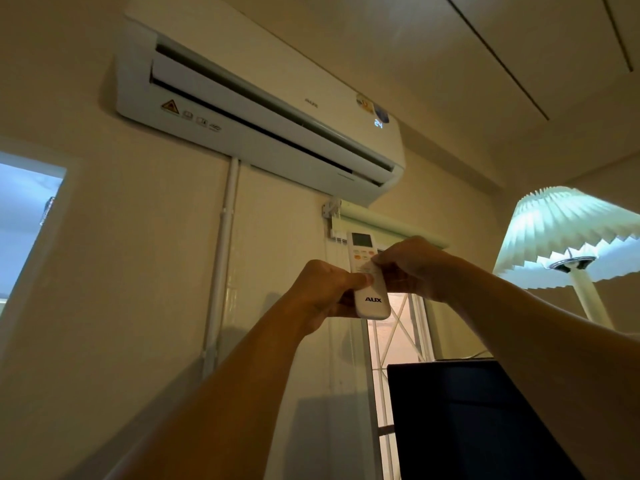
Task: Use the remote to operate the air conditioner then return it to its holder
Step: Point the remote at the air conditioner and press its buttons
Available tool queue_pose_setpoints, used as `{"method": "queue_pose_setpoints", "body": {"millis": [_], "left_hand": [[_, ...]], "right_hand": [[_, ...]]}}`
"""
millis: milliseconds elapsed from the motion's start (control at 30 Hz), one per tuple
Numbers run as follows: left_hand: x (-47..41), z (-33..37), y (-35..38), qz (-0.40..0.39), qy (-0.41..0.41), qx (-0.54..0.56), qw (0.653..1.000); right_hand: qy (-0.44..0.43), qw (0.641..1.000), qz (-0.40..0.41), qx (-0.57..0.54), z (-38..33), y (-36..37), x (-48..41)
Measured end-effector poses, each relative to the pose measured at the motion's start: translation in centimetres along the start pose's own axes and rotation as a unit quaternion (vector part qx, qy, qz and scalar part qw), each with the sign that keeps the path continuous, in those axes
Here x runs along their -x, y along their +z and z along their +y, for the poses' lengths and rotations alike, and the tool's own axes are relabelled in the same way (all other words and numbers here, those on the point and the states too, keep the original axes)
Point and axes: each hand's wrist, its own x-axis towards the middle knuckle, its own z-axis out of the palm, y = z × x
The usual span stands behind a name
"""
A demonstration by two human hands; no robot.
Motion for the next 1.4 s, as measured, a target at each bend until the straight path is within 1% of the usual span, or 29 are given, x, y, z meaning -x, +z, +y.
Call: {"method": "queue_pose_setpoints", "body": {"millis": [233, 533, 867, 1200, 1400], "left_hand": [[0.4, -0.1, 0.1, -0.002, -0.003, 0.007, 1.000], [0.7, 0.1, 0.3, 0.002, -0.005, 0.013, 1.000], [0.7, 0.6, 0.6, -0.003, -0.001, 0.014, 1.000], [0.3, 1.4, 1.8, -0.016, -0.002, 0.035, 0.999], [0.6, 1.5, 2.0, -0.017, 0.001, 0.031, 0.999]], "right_hand": [[0.005, 1.000, -0.014, -0.018, 0.3, -0.2, 0.3], [0.001, 1.000, -0.019, -0.006, 0.1, -0.2, 0.5], [-0.003, 1.000, -0.011, -0.008, -0.5, -0.8, 1.2], [-0.016, 1.000, 0.019, 0.002, -1.3, -2.1, 1.8], [-0.012, 1.000, 0.003, -0.011, -1.3, -2.6, 2.2]]}}
